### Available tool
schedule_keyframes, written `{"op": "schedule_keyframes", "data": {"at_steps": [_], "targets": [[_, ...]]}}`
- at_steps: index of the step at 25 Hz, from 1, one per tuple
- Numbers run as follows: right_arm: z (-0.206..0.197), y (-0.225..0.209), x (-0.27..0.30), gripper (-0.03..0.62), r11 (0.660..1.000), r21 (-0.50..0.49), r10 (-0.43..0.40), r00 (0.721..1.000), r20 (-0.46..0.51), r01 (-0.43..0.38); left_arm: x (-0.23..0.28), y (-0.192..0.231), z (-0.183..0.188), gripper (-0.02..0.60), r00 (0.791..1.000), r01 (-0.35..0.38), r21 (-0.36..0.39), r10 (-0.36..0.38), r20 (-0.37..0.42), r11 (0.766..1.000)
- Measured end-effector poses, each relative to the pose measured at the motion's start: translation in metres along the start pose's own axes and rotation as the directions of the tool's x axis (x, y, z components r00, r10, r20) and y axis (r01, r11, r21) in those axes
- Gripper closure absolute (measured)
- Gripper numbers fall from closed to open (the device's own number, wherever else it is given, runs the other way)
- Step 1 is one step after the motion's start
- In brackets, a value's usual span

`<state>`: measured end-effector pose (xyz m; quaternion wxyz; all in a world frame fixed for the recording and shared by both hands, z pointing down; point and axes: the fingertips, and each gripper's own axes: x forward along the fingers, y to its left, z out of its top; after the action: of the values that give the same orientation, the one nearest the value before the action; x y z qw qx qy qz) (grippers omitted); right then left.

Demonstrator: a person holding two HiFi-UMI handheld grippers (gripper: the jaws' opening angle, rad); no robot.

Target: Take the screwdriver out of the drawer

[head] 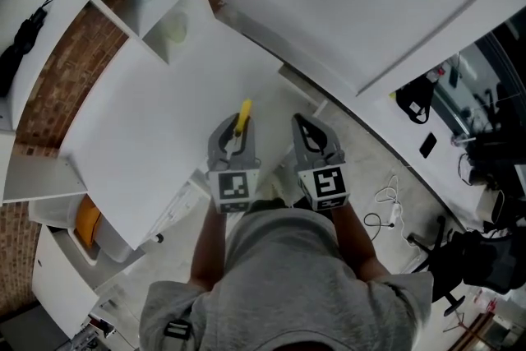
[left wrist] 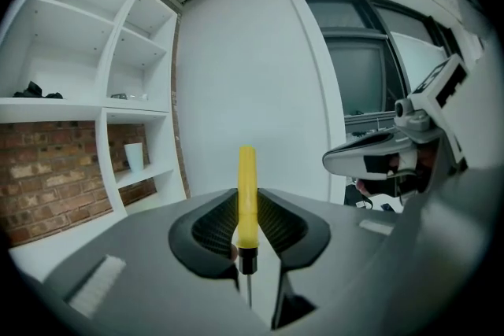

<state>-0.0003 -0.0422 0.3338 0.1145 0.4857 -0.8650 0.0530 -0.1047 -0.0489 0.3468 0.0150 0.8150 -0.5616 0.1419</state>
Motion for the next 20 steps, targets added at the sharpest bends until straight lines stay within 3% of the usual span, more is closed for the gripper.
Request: {"op": "schedule_keyframes", "data": {"at_steps": [7, 14, 20], "targets": [[0.017, 0.025, -0.003, 0.591, 0.998, -0.031, 0.054, 0.997, 0.060, -0.052, -0.037, 0.022, 0.005, 0.500, 0.996, -0.090, -0.024, 0.091, 0.021, 0.996], [0.020, 0.056, -0.002, 0.591, 0.988, -0.032, 0.152, 0.987, 0.046, -0.151, -0.077, 0.045, -0.004, 0.500, 0.978, -0.205, -0.108, 0.208, 0.017, 0.973], [0.016, 0.085, 0.004, 0.591, 0.975, -0.027, 0.221, 0.975, 0.034, -0.220, -0.102, 0.063, -0.016, 0.500, 0.964, -0.263, -0.120, 0.264, -0.002, 0.957]]}}
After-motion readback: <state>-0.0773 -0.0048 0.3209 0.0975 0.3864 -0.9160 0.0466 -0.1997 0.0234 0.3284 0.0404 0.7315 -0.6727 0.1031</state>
